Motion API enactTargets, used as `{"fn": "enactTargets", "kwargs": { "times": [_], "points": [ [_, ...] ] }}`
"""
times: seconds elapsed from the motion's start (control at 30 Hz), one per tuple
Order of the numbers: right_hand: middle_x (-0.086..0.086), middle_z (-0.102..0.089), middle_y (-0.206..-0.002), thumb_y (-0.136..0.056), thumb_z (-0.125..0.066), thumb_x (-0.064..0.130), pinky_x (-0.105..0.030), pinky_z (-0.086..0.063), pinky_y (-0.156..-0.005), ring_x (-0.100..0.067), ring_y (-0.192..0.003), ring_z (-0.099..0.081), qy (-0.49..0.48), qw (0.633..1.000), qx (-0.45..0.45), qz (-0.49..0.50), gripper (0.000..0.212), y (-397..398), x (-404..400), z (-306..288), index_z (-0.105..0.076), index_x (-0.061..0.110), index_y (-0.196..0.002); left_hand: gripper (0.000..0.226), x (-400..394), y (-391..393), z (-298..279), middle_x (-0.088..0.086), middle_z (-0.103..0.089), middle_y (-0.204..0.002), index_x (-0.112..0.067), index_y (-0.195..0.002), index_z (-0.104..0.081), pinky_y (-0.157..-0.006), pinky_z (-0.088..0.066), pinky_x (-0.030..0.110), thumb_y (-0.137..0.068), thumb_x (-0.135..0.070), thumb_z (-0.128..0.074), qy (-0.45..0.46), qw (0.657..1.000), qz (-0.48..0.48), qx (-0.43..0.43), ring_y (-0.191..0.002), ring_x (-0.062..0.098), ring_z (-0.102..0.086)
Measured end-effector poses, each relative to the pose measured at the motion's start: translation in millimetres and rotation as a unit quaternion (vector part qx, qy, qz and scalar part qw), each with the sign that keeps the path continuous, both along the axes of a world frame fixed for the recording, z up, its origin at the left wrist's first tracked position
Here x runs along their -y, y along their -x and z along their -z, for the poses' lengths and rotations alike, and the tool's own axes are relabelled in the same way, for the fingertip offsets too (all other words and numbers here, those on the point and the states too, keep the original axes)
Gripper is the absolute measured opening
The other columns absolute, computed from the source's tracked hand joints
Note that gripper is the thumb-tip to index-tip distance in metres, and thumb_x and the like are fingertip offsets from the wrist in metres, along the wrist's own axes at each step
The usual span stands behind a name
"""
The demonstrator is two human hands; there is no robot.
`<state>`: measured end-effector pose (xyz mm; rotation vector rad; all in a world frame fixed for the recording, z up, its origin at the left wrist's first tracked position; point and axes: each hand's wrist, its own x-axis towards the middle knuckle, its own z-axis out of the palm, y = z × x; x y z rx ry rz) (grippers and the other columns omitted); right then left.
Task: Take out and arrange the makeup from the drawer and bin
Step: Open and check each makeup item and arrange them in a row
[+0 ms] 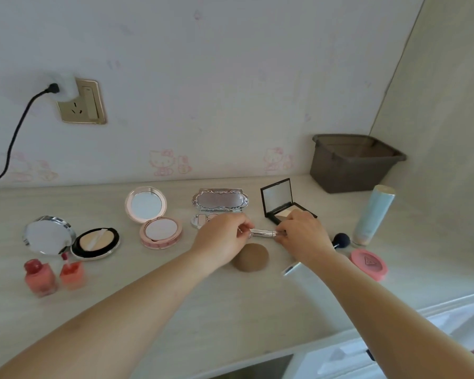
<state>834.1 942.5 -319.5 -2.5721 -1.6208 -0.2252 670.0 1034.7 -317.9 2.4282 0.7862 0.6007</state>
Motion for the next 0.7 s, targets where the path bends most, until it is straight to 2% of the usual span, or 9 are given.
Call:
{"fn": "enactTargets", "kwargs": {
  "times": [0.07,0.2,0.27,0.37,0.43,0.5,0.6,0.7],
  "points": [
    [0.002,-0.052,-0.113,-0.091,-0.05,0.043,-0.03,-0.037,-0.089,-0.02,-0.109,-0.044,-0.008,1.0,0.005,-0.013,0.027,0,4,-4,-0.066,0.03,-0.109,0.017,0,-2,0,-0.009,-0.067,-0.102,-0.024,-0.103,-0.067,-0.086,-0.046,0.03,-0.088,-0.023,-0.06,-0.024,1.0,0.003,0.004,-0.097,0.012,-0.059],
    [0.004,-0.057,-0.11,-0.09,-0.053,0.039,-0.029,-0.037,-0.087,-0.019,-0.106,-0.048,-0.066,0.996,-0.048,-0.042,0.024,7,14,-20,-0.066,0.029,-0.109,0.032,0,-2,-4,-0.006,-0.065,-0.111,-0.026,-0.114,-0.066,-0.093,-0.041,0.038,-0.082,-0.031,-0.067,-0.158,0.987,0.019,0.031,-0.109,0.02,-0.057],
    [0.006,-0.06,-0.101,-0.089,-0.056,0.036,-0.031,-0.042,-0.083,-0.018,-0.1,-0.052,-0.109,0.986,-0.108,-0.066,0.021,16,19,-32,-0.067,0.027,-0.106,0.036,2,4,-9,-0.007,-0.067,-0.108,-0.027,-0.113,-0.066,-0.092,-0.038,0.04,-0.078,-0.037,-0.069,-0.217,0.974,0.03,0.048,-0.105,0.022,-0.061],
    [0.014,-0.059,-0.09,-0.089,-0.059,0.034,-0.024,-0.041,-0.075,-0.007,-0.089,-0.055,-0.134,0.967,-0.194,-0.1,0.018,38,27,-50,-0.067,0.026,-0.103,0.029,5,23,-23,-0.009,-0.069,-0.094,-0.027,-0.1,-0.069,-0.081,-0.042,0.033,-0.073,-0.039,-0.067,-0.282,0.954,0.036,0.098,-0.089,0.018,-0.066],
    [0.015,-0.064,-0.087,-0.089,-0.06,0.033,-0.023,-0.044,-0.075,-0.006,-0.085,-0.058,-0.138,0.951,-0.254,-0.113,0.011,49,31,-56,-0.065,0.03,-0.098,0.022,6,35,-32,-0.01,-0.069,-0.086,-0.026,-0.093,-0.07,-0.072,-0.039,0.024,-0.076,-0.039,-0.064,-0.299,0.946,0.05,0.119,-0.078,0.014,-0.064],
    [0.012,-0.068,-0.081,-0.088,-0.06,0.035,-0.024,-0.045,-0.073,-0.009,-0.079,-0.06,-0.139,0.935,-0.302,-0.12,0.004,62,31,-57,-0.064,0.033,-0.09,0.026,8,54,-37,-0.01,-0.067,-0.081,-0.025,-0.09,-0.071,-0.064,-0.038,0.02,-0.079,-0.042,-0.055,-0.298,0.947,0.05,0.112,-0.071,0.012,-0.062],
    [0.007,-0.067,-0.063,-0.092,-0.052,0.041,-0.027,-0.046,-0.07,-0.006,-0.06,-0.058,-0.122,0.912,-0.375,-0.112,0.023,81,26,-56,-0.066,0.026,-0.083,0.03,7,81,-34,-0.012,-0.068,-0.084,-0.027,-0.095,-0.071,-0.062,-0.043,0.022,-0.081,-0.045,-0.052,-0.259,0.959,0.04,0.112,-0.071,0.009,-0.063],
    [0.007,-0.055,-0.045,-0.096,-0.042,0.044,-0.022,-0.041,-0.06,-0.003,-0.044,-0.046,-0.088,0.901,-0.413,-0.098,0.042,100,22,-57,-0.068,0.016,-0.078,0.03,5,104,-30,-0.013,-0.068,-0.084,-0.028,-0.096,-0.071,-0.059,-0.046,0.022,-0.083,-0.046,-0.052,-0.248,0.963,0.027,0.102,-0.068,0.008,-0.061]
  ]
}}
